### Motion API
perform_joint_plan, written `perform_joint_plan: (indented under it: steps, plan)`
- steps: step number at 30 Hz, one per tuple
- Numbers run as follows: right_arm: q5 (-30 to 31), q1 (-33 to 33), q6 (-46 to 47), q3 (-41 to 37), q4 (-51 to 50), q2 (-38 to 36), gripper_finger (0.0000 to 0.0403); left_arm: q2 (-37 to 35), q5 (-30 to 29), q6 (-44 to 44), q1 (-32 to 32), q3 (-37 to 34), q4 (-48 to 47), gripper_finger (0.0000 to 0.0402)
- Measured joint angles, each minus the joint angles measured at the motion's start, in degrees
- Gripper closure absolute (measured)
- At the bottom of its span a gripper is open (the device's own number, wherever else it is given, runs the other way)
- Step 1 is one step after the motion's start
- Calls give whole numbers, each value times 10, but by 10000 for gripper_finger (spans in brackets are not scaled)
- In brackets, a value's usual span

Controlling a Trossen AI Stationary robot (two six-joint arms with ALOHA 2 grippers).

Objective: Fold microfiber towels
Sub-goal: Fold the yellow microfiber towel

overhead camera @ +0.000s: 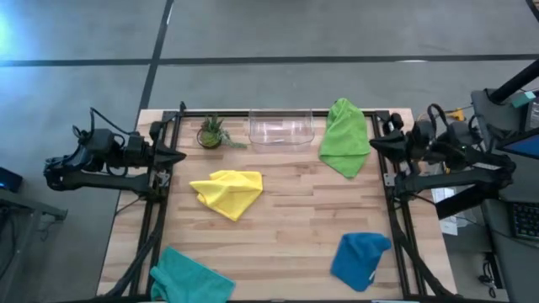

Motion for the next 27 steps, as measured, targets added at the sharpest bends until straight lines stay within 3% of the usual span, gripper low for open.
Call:
perform_joint_plan:
  steps: [3,8,15,22,27]
  plan:
    - [11,0,91,0,39,19,380,0,0,0,0,0,0,402]
    - [63,0,126,-1,122,85,380,0,0,0,0,0,0,402]
    - [54,3,155,15,314,216,380,0,0,0,0,0,0,402]
    - [42,3,143,96,320,312,380,0,0,0,0,0,0,402]
    - [38,3,76,168,289,357,380,0,0,0,0,0,0,402]
